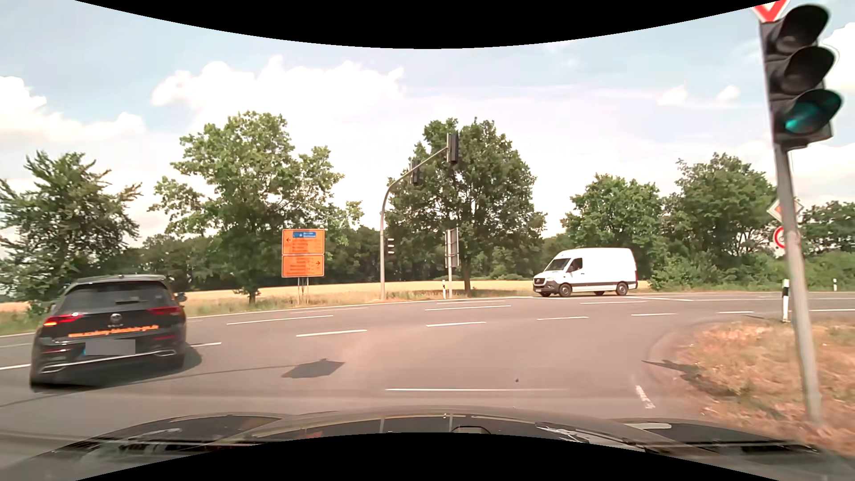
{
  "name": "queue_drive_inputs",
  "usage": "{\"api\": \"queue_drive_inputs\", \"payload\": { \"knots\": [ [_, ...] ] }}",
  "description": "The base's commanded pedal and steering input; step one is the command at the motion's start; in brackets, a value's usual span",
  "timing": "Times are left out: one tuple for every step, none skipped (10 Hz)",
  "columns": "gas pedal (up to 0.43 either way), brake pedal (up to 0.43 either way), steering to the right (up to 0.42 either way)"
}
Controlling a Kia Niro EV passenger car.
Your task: Follow the waypoints while adhering to traffic rules and regulations
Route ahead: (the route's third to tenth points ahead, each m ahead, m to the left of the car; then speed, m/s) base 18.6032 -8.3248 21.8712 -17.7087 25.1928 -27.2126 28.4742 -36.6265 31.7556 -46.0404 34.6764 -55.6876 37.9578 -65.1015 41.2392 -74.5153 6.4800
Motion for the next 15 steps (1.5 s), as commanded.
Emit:
{"api": "queue_drive_inputs", "payload": {
  "knots": [
    [0.138,0.000,0.126],
    [0.138,0.000,0.154],
    [0.138,0.000,0.180],
    [0.138,0.000,0.214],
    [0.138,0.000,0.238],
    [0.138,0.000,0.265],
    [0.150,0.000,0.290],
    [0.157,0.000,0.305],
    [0.177,0.000,0.308],
    [0.189,0.000,0.308],
    [0.209,0.000,0.308],
    [0.209,0.000,0.310],
    [0.209,0.000,0.311],
    [0.220,0.000,0.311],
    [0.220,0.000,0.310]
  ]
}}
